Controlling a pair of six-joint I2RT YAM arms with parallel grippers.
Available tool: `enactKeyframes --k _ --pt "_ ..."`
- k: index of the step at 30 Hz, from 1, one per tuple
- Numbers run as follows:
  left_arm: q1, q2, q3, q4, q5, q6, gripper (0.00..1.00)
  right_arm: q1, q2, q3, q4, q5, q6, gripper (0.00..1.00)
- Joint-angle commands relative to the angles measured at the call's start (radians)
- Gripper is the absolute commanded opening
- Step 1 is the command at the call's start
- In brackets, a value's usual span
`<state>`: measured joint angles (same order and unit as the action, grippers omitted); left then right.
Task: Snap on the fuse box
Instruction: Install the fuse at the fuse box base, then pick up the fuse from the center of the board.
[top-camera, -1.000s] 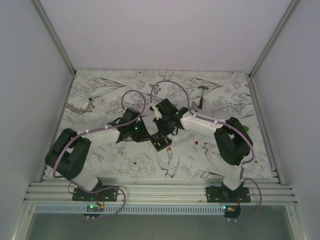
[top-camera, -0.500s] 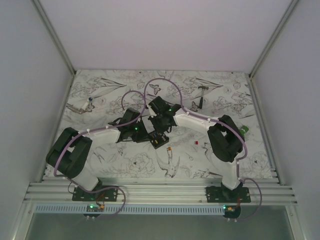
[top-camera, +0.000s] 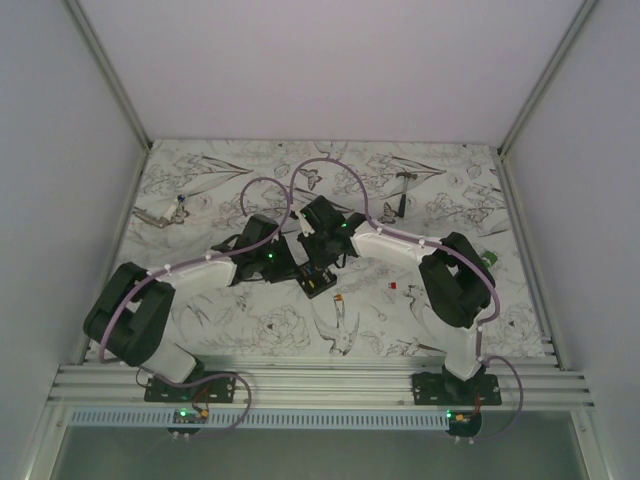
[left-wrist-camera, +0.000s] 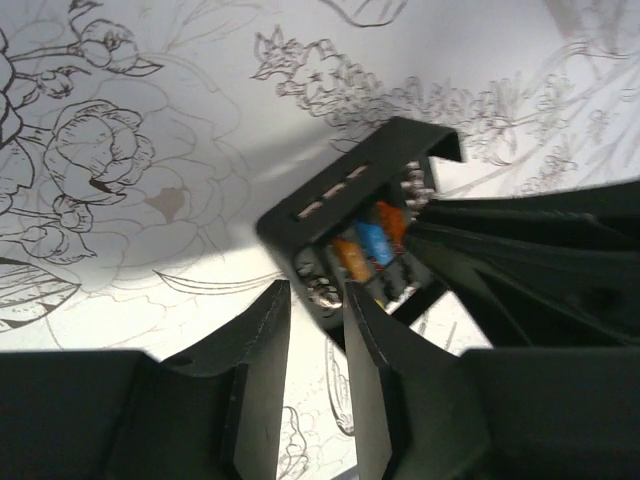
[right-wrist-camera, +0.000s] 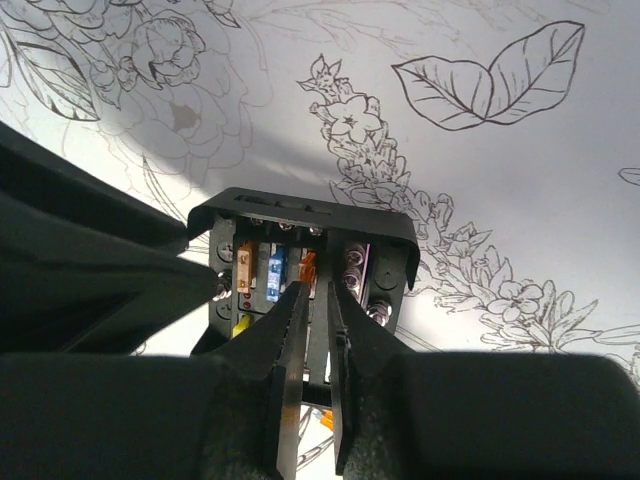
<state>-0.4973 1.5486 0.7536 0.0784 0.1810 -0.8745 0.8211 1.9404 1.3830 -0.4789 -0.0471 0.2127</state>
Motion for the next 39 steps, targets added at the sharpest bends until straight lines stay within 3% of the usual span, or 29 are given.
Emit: enactKeyframes --k 1,6,10,14,23,32,39 --pt "0.004 -0.082 -0.012 -0.025 -0.007 0.042 0.32 0.005 -0.027 0.01 0.003 -0.044 -0.023 0.22" --pt "-0.035 -0.141 -0.004 -0.057 0.002 0.103 0.4 -0.017 -0.152 -0.076 0.075 -0.04 -0.003 0.35" --pt "-0.133 -0.191 0.011 -0.075 -0.041 0.187 0.49 -0.07 -0.257 -0.224 0.146 0.006 0.026 0.42" --pt "-0.229 -0.199 0.047 -0.091 -0.076 0.292 0.59 -0.148 -0.36 -0.388 0.223 0.02 0.051 0.57" --pt "-0.412 0.001 0.208 -0.103 -0.109 0.553 0.75 -0.308 -0.572 -0.612 0.37 0.019 0.093 0.84" --pt "-0.423 0.153 0.288 -0.112 -0.084 0.647 0.75 -0.348 -0.616 -0.679 0.412 0.019 0.092 0.93" --pt "-0.423 0.237 0.315 -0.113 -0.057 0.705 0.72 -0.355 -0.602 -0.684 0.427 0.006 0.089 0.95"
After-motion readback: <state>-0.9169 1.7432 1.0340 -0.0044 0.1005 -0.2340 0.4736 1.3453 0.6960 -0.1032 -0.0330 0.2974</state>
